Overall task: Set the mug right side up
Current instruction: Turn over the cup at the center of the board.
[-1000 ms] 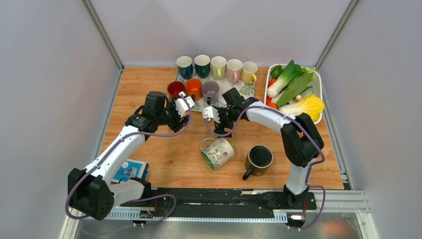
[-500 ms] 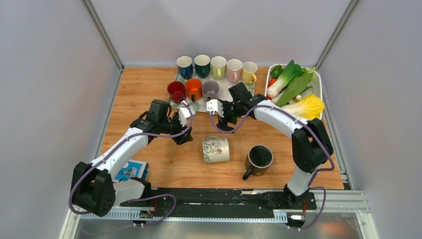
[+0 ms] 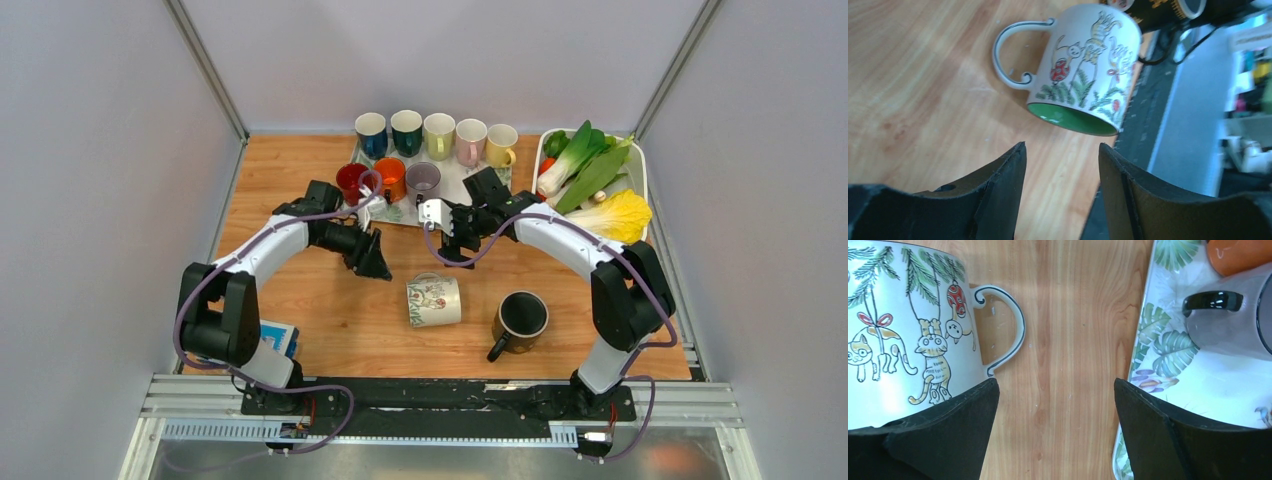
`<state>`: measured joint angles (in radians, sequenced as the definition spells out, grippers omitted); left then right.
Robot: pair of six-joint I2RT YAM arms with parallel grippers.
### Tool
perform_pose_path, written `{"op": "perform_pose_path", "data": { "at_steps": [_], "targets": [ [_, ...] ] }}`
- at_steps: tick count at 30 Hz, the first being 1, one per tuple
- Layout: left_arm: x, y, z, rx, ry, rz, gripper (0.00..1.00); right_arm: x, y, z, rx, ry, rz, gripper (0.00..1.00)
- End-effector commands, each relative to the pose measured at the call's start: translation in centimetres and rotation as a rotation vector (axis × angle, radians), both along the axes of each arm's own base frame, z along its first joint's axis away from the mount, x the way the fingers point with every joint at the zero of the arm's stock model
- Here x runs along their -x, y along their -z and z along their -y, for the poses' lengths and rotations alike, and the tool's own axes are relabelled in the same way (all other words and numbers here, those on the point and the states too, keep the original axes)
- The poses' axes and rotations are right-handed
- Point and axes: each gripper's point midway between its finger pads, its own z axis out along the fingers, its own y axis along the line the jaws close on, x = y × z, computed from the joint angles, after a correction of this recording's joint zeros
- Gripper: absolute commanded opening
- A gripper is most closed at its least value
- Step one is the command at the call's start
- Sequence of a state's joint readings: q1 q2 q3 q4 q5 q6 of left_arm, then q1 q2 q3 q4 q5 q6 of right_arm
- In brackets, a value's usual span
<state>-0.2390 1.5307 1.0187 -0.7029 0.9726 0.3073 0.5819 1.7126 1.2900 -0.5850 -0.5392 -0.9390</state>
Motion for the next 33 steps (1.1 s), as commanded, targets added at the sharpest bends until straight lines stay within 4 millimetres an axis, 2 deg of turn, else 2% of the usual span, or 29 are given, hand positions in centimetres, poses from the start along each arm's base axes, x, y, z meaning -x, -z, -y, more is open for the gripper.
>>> {"op": "perform_pose_path", "data": {
  "at_steps": [1,3,4,5,6,7,8,9,10,13,16,19,26,28,30,32,33],
  "targets": [
    [2.5,-3.4,1.0,0.171,-0.015,-0.268,0.63,-1.8,-2.3,0.0,-0.038,0.061,0.063,0.9],
    [2.9,-2.9,1.4,0.205,-0.061,-0.37,0.63,-2.8,-2.6,-0.1,-0.045,0.094,0.083,0.91],
    [3.1,-3.3,1.6,0.218,-0.105,-0.456,0.63,-3.2,-2.8,-0.1,-0.051,0.11,0.091,0.91],
    [3.2,-3.0,1.7,0.237,-0.114,-0.431,0.63,-3.6,-3.0,-0.2,-0.055,0.122,0.1,0.91],
    [3.4,-3.1,1.8,0.235,-0.157,-0.489,0.63,-3.9,-3.0,-0.2,-0.059,0.134,0.105,0.92],
    [3.5,-3.0,1.8,0.255,-0.17,-0.437,0.64,-4.2,-3.1,-0.2,-0.061,0.144,0.113,0.92],
    [3.4,-2.9,1.9,0.249,-0.244,-0.515,0.65,-4.4,-3.1,-0.2,-0.062,0.153,0.118,0.92],
    [3.4,-3.0,2.1,0.286,-0.247,-0.44,0.65,-4.5,-3.1,-0.2,-0.063,0.161,0.123,0.92],
    [3.4,-3.3,2.4,0.295,-0.285,-0.468,0.66,-4.7,-3.2,-0.2,-0.063,0.165,0.128,0.92],
    [3.9,-3.3,3.1,0.281,-0.256,-0.432,0.65,-4.8,-3.2,0.2,-0.056,0.177,0.146,0.93],
    [3.2,-2.6,4.0,0.288,-0.241,-0.413,0.65,-4.5,-2.9,0.7,-0.047,0.185,0.151,0.93],
    [3.3,-2.3,5.4,0.288,-0.2,-0.411,0.65,-4.0,-2.7,1.0,-0.04,0.186,0.15,0.93],
    [2.8,-0.9,7.1,0.265,-0.173,-0.474,0.6,-3.4,-2.1,1.6,-0.022,0.166,0.16,0.93],
    [2.3,-0.8,7.7,0.263,-0.17,-0.48,0.57,-3.3,-2.0,1.8,-0.018,0.161,0.165,0.93],
    [1.6,-0.7,8.1,0.257,-0.173,-0.472,0.5,-3.3,-1.7,2.0,-0.014,0.161,0.165,0.93],
    [0.8,-0.5,8.4,0.25,-0.18,-0.459,0.4,-3.5,-1.6,2.1,-0.015,0.169,0.164,0.93],
    [0.5,-0.1,8.5,0.245,-0.18,-0.455,0.32,-3.7,-1.9,2.1,-0.021,0.179,0.161,0.93]
  ]
}}
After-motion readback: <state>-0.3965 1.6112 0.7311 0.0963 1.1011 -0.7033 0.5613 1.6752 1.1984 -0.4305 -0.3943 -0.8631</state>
